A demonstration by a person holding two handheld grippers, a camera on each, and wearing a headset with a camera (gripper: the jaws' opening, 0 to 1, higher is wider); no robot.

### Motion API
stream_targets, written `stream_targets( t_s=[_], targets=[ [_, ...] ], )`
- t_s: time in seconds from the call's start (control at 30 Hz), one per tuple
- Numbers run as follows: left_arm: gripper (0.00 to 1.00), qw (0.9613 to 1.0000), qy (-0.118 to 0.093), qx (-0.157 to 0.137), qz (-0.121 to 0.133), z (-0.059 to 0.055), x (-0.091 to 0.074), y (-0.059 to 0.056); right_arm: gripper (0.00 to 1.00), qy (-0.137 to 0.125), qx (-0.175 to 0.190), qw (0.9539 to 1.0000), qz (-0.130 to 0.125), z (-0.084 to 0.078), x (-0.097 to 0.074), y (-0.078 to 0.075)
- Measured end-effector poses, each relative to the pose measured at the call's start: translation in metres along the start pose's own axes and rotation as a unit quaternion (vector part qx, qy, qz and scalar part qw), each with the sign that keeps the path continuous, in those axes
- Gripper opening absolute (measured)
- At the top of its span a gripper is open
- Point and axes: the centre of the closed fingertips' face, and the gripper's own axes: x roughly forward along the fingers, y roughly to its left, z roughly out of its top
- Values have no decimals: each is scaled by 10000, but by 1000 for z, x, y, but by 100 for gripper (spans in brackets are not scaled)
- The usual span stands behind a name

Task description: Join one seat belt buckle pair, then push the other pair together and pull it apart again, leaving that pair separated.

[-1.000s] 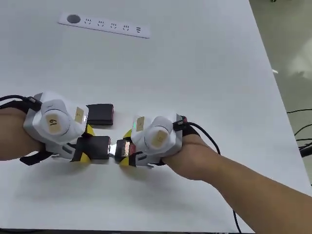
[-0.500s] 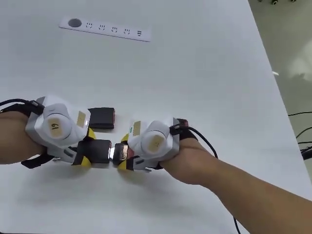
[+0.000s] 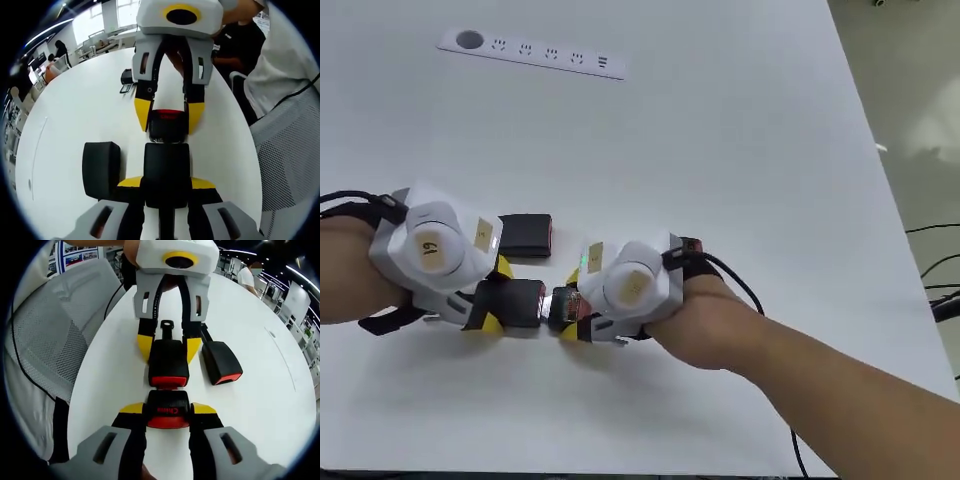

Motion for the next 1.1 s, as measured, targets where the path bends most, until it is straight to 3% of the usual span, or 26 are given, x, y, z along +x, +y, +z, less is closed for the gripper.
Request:
stream_targets(
  t_s=[0.63,1.1],
  targets=[
    [32,10000,-23,-46,-4,4,-3,-4,30,28,98,9999,52,-3,4,-2],
    [33,10000,1,-70,2,0,-3,0,31,24,193,9998,29,-2,0,0]
  ],
)
